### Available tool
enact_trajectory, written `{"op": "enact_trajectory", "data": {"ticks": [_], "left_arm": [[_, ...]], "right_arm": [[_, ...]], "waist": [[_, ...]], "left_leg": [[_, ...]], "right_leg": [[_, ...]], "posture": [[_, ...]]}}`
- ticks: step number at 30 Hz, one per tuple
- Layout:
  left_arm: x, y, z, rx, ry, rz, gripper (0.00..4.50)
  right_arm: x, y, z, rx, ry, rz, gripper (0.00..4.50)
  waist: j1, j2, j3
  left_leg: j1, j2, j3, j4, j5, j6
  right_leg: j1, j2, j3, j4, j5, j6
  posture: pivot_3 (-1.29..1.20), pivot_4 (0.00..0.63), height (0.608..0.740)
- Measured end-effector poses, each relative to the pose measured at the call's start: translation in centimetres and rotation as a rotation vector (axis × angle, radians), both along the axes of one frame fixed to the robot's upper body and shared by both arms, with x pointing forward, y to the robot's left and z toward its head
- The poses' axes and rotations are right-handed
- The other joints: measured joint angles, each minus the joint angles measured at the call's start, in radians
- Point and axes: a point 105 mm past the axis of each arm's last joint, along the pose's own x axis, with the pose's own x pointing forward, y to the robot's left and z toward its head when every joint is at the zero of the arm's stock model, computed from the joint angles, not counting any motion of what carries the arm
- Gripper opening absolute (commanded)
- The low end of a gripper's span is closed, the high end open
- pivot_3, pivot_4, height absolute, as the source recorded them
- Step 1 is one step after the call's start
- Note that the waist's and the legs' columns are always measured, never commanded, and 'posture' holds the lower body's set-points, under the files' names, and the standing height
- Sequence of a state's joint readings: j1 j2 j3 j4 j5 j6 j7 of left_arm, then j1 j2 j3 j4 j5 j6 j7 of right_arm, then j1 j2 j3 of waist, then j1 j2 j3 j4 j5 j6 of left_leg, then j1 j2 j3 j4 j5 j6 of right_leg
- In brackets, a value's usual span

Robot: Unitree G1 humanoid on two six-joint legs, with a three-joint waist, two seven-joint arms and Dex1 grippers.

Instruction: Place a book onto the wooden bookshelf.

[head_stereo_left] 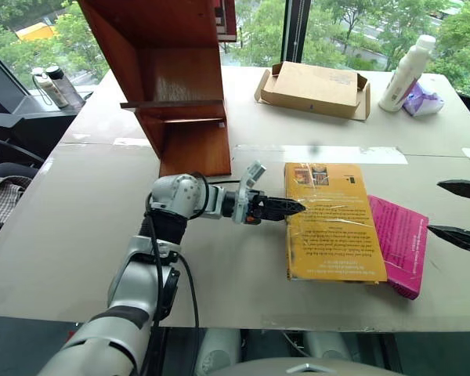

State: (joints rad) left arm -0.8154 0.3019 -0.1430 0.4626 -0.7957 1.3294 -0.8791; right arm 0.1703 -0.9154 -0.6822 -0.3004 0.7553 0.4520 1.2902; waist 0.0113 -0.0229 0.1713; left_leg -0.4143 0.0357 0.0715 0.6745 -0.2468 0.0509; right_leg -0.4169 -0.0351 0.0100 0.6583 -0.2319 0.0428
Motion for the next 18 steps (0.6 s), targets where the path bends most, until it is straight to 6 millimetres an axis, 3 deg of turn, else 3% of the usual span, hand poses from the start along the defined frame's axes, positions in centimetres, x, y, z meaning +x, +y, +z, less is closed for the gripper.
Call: {"op": "enact_trajectory", "data": {"ticks": [1,3,9,11,15,18], "left_arm": [[-0.1,-0.4,-0.3,0.0,0.005,-0.007,4.5],[0.0,-0.9,-0.4,-0.028,-0.009,-0.02,3.75],[0.3,-0.1,-0.2,-0.079,-0.03,-0.022,1.03],[0.3,0.3,0.1,-0.099,-0.031,-0.028,0.32],[1.1,1.7,1.4,-0.14,-0.061,0.026,0.14],[1.9,3.8,5.1,-0.204,-0.148,0.092,0.14]], "right_arm": [[-0.1,0.2,-0.1,0.005,0.002,-0.003,4.47],[-0.4,0.8,-0.2,0.002,0.001,-0.001,4.5],[-0.6,1.3,-0.3,0.043,-0.012,-0.043,4.5],[-0.5,1.2,-0.5,0.053,-0.013,-0.061,4.5],[-0.1,1.3,-0.6,0.09,-0.038,-0.09,4.5],[0.9,1.8,-0.3,0.121,-0.08,-0.091,4.5]], "waist": [[0.001,0.0,0.0],[0.002,0.0,0.0],[0.0,0.0,0.0],[0.001,0.0,0.0],[-0.003,0.0,0.0],[-0.01,0.0,0.0]], "left_leg": [[0.0,0.0,0.0,0.0,0.0,0.0],[0.0,0.0,0.0,0.0,0.0,0.0],[0.0,0.0,0.0,0.0,0.0,0.0],[0.0,0.0,0.0,0.0,0.0,0.0],[0.0,0.001,0.0,0.0,0.0,0.0],[-0.001,0.001,0.0,0.0,0.0,0.0]], "right_leg": [[0.0,0.0,0.0,0.0,0.0,0.0],[0.0,0.0,0.0,0.0,0.0,0.0],[0.0,0.0,0.0,0.0,0.0,0.0],[0.0,0.0,0.0,0.0,0.0,0.0],[-0.001,0.0,0.0,0.0,0.0,0.0],[-0.001,0.0,0.0,0.001,0.0,0.0]], "posture": [[0.0,0.15,0.733],[0.0,0.15,0.733],[0.0,0.15,0.733],[0.0,0.15,0.733],[0.0,0.15,0.733],[0.0,0.15,0.733]]}}
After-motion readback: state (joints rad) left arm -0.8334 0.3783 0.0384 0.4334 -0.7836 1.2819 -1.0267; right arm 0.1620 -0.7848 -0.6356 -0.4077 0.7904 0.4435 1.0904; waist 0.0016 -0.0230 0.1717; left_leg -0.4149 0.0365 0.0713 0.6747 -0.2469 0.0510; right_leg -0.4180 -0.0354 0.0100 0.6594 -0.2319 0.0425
